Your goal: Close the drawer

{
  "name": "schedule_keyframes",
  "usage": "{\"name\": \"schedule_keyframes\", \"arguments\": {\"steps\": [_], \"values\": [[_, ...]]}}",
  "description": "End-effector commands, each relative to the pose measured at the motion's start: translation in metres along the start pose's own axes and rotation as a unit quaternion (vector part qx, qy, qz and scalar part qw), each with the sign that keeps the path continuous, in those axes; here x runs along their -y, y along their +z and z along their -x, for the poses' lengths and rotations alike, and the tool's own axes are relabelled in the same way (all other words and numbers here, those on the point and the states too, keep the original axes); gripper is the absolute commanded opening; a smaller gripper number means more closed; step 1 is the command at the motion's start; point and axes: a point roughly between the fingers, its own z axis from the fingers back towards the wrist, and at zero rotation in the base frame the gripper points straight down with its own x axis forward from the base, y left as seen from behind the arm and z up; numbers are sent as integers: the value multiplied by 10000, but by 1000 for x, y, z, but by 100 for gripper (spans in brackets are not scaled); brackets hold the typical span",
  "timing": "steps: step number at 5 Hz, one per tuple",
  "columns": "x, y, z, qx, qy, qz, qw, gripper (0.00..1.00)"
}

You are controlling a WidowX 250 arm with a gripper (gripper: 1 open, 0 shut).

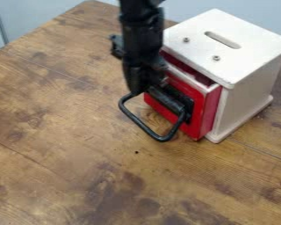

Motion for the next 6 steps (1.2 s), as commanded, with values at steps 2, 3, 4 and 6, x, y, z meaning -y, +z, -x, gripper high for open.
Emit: {"name": "schedule_keyframes", "arguments": {"steps": [2, 3, 4, 6], "values": [[9, 15, -44, 371, 59, -171, 9991, 0], [9, 11, -44, 399, 197, -153, 9989, 0], [9, 6, -43, 360, 298, -113, 9988, 0], [11, -5, -39, 198, 475, -82, 9986, 0]]}}
